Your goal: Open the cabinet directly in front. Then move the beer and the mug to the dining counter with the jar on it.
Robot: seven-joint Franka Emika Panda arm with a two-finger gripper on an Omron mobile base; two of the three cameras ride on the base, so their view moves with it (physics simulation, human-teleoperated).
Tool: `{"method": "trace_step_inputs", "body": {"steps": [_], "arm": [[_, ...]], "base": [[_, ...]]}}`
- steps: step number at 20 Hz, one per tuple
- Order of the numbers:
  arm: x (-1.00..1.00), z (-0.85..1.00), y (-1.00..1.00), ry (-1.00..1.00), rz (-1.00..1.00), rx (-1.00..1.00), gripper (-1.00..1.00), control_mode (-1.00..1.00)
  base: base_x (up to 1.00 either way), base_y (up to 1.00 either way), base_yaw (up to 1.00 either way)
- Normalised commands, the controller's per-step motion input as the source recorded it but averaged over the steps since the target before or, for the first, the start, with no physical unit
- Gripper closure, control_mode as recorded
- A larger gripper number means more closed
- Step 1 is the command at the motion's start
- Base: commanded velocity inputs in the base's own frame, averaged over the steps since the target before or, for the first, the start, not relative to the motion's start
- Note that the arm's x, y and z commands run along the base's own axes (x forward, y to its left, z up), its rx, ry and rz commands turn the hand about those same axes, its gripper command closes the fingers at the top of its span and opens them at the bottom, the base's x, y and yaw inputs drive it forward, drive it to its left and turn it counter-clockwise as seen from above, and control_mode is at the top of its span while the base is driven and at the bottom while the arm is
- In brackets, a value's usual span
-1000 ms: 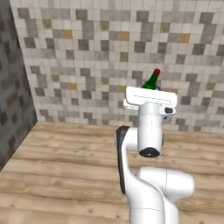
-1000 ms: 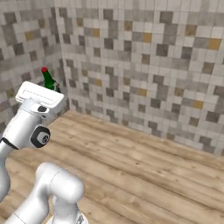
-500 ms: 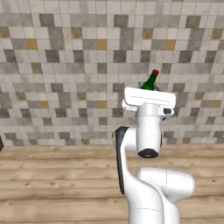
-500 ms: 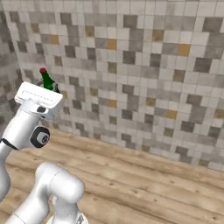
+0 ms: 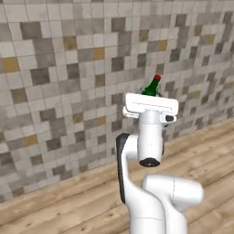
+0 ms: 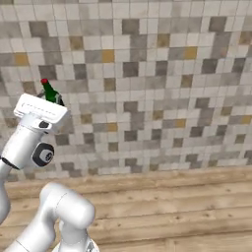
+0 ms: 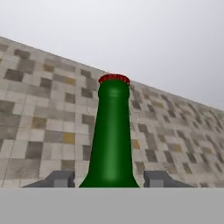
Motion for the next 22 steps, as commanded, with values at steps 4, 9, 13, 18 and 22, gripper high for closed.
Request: {"method": "trace_step_inputs", "body": {"steps": [4,9,13,18,22], "arm": [[0.0,0.0,0.0,0.0,0.0,0.0,1.0,1.0],[0.0,0.0,0.0,0.0,0.0,0.0,1.0,1.0],[0.0,0.0,0.0,0.0,0.0,0.0,1.0,1.0],[0.0,0.0,0.0,0.0,0.0,0.0,1.0,1.0],[0.0,0.0,0.0,0.0,0.0,0.0,1.0,1.0]], "base": [[0.27,-0.47,-0.87],[0.34,-0.39,-0.87],[0.41,-0.41,-0.83],[0.61,-0.3,-0.78],[1.0,0.67,-0.49]]}}
